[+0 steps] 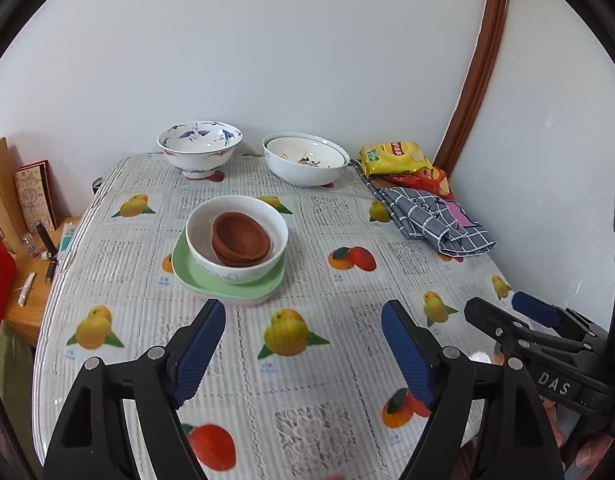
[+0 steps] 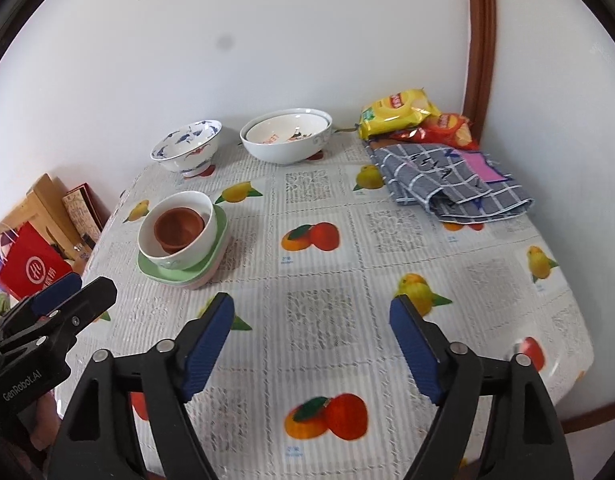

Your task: Organize plates and bowls

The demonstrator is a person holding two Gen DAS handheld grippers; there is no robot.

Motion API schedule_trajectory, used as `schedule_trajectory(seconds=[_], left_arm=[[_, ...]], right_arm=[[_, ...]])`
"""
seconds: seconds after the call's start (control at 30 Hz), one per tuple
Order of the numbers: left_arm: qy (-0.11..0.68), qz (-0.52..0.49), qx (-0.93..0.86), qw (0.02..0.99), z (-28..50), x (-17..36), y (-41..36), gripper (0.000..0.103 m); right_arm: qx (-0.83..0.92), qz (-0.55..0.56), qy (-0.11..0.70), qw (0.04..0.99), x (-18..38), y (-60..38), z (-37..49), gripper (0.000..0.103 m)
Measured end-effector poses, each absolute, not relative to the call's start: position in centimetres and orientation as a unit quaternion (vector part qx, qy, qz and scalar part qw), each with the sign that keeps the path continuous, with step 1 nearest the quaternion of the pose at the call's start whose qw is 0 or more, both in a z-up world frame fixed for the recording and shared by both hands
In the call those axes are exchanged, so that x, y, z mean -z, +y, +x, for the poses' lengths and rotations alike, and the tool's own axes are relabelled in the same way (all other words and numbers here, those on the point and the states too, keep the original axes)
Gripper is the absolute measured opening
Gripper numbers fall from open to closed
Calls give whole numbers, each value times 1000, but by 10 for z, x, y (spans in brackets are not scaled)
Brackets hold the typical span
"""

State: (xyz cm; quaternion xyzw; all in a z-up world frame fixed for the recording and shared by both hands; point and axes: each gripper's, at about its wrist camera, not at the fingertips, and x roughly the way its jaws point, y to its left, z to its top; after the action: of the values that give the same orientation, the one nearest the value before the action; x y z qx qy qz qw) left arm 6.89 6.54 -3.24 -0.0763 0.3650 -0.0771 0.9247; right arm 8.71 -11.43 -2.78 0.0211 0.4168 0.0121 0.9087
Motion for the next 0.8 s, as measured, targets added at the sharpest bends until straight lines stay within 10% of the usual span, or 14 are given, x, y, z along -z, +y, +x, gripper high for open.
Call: schedule_trajectory(seconds=[0.8], left_arm=[[353, -32, 81, 932, 17, 16, 26, 86]], right_arm=[[10, 41, 384, 922, 9, -150, 18, 88]])
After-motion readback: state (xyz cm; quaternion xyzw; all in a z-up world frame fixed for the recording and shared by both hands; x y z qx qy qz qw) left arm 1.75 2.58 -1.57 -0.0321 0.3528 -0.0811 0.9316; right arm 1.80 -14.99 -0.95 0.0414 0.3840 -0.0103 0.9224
